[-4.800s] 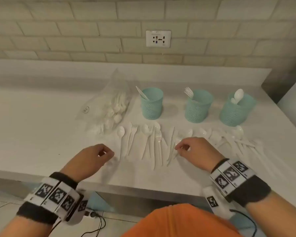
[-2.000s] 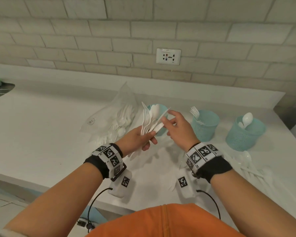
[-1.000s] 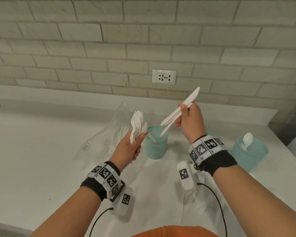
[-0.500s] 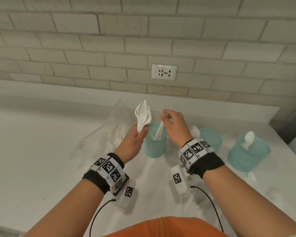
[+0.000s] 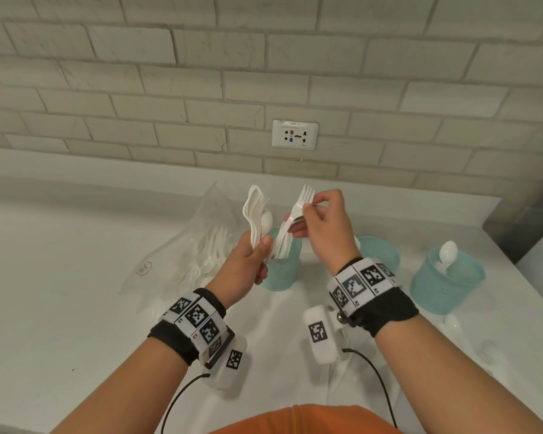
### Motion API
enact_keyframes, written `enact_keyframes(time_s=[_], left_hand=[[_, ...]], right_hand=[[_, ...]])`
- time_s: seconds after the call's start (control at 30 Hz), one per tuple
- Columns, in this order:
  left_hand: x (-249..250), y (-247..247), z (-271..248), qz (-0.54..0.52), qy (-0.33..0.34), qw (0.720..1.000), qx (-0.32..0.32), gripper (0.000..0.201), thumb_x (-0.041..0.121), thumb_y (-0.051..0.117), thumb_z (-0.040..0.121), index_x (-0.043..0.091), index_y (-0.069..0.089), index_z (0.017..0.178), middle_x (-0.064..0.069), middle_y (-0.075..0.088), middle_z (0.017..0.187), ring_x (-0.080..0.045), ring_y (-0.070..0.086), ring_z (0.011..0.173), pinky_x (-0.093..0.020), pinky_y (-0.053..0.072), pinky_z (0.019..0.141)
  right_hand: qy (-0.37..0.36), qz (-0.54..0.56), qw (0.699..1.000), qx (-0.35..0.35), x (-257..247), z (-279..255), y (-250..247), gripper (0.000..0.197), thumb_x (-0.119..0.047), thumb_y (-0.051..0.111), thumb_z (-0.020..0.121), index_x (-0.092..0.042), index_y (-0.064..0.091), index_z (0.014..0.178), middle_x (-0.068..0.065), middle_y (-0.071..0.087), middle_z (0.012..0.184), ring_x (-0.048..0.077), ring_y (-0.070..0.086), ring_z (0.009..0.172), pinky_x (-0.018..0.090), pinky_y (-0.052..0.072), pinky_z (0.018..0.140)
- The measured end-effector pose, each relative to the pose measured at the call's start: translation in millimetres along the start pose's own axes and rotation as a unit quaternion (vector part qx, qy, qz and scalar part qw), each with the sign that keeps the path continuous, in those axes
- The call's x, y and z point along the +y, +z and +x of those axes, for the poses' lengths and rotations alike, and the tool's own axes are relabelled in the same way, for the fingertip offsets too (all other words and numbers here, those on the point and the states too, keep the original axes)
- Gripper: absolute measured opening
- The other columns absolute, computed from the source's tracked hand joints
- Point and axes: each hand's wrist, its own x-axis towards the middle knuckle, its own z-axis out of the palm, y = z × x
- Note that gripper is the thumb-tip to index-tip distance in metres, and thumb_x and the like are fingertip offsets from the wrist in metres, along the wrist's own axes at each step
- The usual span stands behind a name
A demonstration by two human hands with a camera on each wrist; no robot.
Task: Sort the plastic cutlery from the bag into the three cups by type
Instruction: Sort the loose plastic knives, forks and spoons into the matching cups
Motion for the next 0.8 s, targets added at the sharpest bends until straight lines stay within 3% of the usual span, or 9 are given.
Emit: enact_keyframes(time_s=[0.1, 0.17, 0.27, 0.33, 0.47, 0.57, 0.67, 0.8], left_hand=[[-0.8, -0.6, -2.8, 0.033, 0.004, 0.999, -0.008, 0.019, 0.030, 0.038, 0.101, 0.016, 0.044, 0.113, 0.001, 0.050, 0.083, -0.008, 0.042, 0.052, -0.015, 0.038, 0.046], [-1.2, 1.3, -2.7, 0.036, 0.003, 0.999, -0.019, 0.019, 0.030, 0.040, 0.100, 0.015, 0.044, 0.113, 0.000, 0.045, 0.076, -0.009, 0.039, 0.054, -0.018, 0.037, 0.048], [-0.4, 5.9, -2.7, 0.022, 0.001, 0.999, -0.039, 0.020, 0.028, 0.042, 0.100, 0.016, 0.044, 0.115, 0.003, 0.038, 0.072, -0.008, 0.036, 0.055, -0.021, 0.035, 0.051], [1.6, 9.3, -4.6, 0.007, 0.004, 0.998, -0.064, 0.019, 0.029, 0.042, 0.100, 0.020, 0.044, 0.116, 0.006, 0.036, 0.069, -0.005, 0.034, 0.052, -0.020, 0.033, 0.050], [6.6, 16.7, -9.0, -0.015, -0.011, 0.997, -0.071, 0.027, 0.044, 0.037, 0.097, 0.020, 0.048, 0.102, 0.006, 0.036, 0.067, -0.004, 0.033, 0.050, -0.018, 0.032, 0.048], [10.0, 23.7, -9.5, -0.053, -0.033, 0.996, -0.061, 0.038, 0.051, 0.031, 0.097, 0.016, 0.047, 0.095, 0.006, 0.035, 0.067, -0.006, 0.032, 0.049, -0.020, 0.031, 0.048], [12.5, 30.1, -7.9, -0.091, -0.042, 0.993, -0.055, 0.037, 0.048, 0.031, 0.099, 0.013, 0.044, 0.094, -0.001, 0.036, 0.070, -0.010, 0.034, 0.050, -0.023, 0.036, 0.046], [8.3, 39.4, 1.0, -0.056, -0.036, 0.997, -0.033, 0.031, 0.039, 0.030, 0.101, 0.018, 0.050, 0.090, 0.001, 0.036, 0.067, -0.009, 0.040, 0.049, -0.022, 0.044, 0.048]], right_hand=[[-0.007, 0.005, 1.000, -0.001, -7.0, -0.1, -5.5, 0.012, -0.009, 0.037, 0.098, -0.019, 0.035, 0.103, 0.007, 0.059, 0.071, 0.021, 0.063, 0.059, 0.032, 0.057, 0.060], [0.001, -0.007, 1.000, -0.005, -3.6, -2.3, -4.3, 0.015, -0.014, 0.045, 0.095, -0.022, 0.037, 0.106, 0.002, 0.053, 0.074, 0.014, 0.054, 0.057, 0.027, 0.048, 0.054], [0.005, -0.031, 0.999, -0.037, 7.5, -8.3, -1.4, 0.031, -0.026, 0.064, 0.086, -0.024, 0.047, 0.112, -0.009, 0.055, 0.100, 0.009, 0.053, 0.089, 0.021, 0.042, 0.075], [-0.017, -0.049, 0.997, -0.051, 9.4, -14.4, 0.0, 0.028, -0.028, 0.069, 0.083, -0.024, 0.056, 0.108, -0.017, 0.055, 0.105, 0.003, 0.049, 0.099, 0.012, 0.038, 0.083], [-0.040, -0.012, 0.999, 0.003, 10.3, -17.7, -1.7, 0.018, -0.018, 0.072, 0.081, -0.012, 0.057, 0.088, -0.013, 0.060, 0.085, -0.002, 0.055, 0.082, 0.009, 0.043, 0.078], [-0.045, -0.011, 0.998, 0.033, 12.5, -21.3, -5.6, 0.019, -0.013, 0.068, 0.084, -0.002, 0.053, 0.087, -0.009, 0.057, 0.081, 0.000, 0.055, 0.077, 0.006, 0.041, 0.073], [-0.059, -0.022, 0.997, 0.051, 9.9, -26.1, -16.7, 0.019, -0.011, 0.065, 0.086, -0.016, 0.047, 0.081, -0.011, 0.053, 0.080, -0.008, 0.053, 0.074, 0.007, 0.040, 0.075], [-0.090, -0.040, 0.986, 0.137, -6.1, -19.5, -61.7, 0.016, -0.010, 0.066, 0.085, -0.019, 0.053, 0.087, -0.016, 0.058, 0.083, -0.013, 0.054, 0.077, 0.007, 0.041, 0.078]])
